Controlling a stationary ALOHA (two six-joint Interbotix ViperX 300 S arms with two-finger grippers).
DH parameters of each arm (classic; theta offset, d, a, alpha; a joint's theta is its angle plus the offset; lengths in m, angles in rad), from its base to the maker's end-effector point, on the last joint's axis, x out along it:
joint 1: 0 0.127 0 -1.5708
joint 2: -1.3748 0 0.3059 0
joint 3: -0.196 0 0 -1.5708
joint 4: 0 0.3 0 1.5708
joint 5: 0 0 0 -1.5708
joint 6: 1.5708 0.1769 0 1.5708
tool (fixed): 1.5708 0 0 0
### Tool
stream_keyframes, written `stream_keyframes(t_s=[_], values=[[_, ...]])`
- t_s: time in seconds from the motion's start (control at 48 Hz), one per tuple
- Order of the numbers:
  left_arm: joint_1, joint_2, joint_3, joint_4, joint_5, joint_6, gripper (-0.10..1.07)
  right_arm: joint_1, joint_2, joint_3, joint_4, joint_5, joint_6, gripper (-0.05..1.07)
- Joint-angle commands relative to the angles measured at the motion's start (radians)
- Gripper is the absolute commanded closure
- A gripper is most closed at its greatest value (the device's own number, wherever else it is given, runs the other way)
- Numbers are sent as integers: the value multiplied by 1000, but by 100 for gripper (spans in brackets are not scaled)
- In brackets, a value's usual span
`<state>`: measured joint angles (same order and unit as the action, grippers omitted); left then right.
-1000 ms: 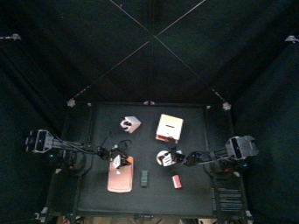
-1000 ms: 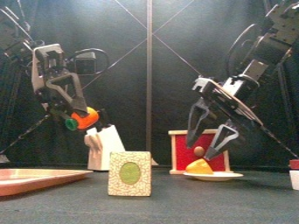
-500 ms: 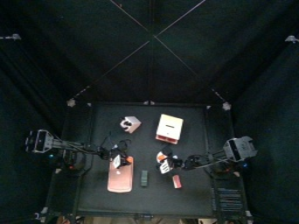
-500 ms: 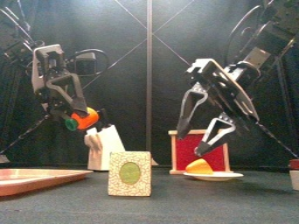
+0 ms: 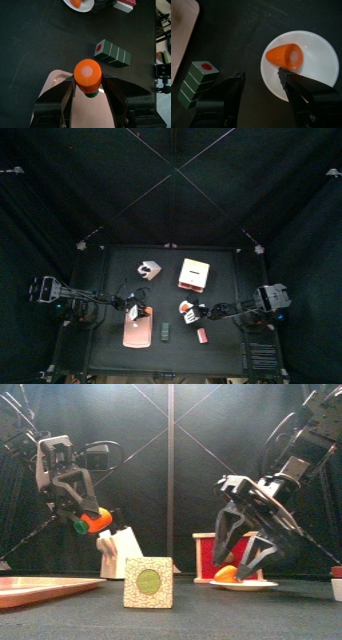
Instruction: Grab carrot bottom
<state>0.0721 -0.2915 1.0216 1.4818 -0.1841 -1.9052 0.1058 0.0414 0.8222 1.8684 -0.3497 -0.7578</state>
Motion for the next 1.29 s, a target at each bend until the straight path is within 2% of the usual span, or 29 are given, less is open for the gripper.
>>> stream_keyframes(t_s=[0.0,0.812,1.271], values=[[5,-2,-11,-2,0,-2,22,-20,-38,-6,-8,-17,-2,14],[6,-2,-8,-2,2,-2,22,-35,-18,-15,-14,-86,-2,14],[8,-2,-8,-2,0,-2,22,-34,34,-34,20,-109,0,14]])
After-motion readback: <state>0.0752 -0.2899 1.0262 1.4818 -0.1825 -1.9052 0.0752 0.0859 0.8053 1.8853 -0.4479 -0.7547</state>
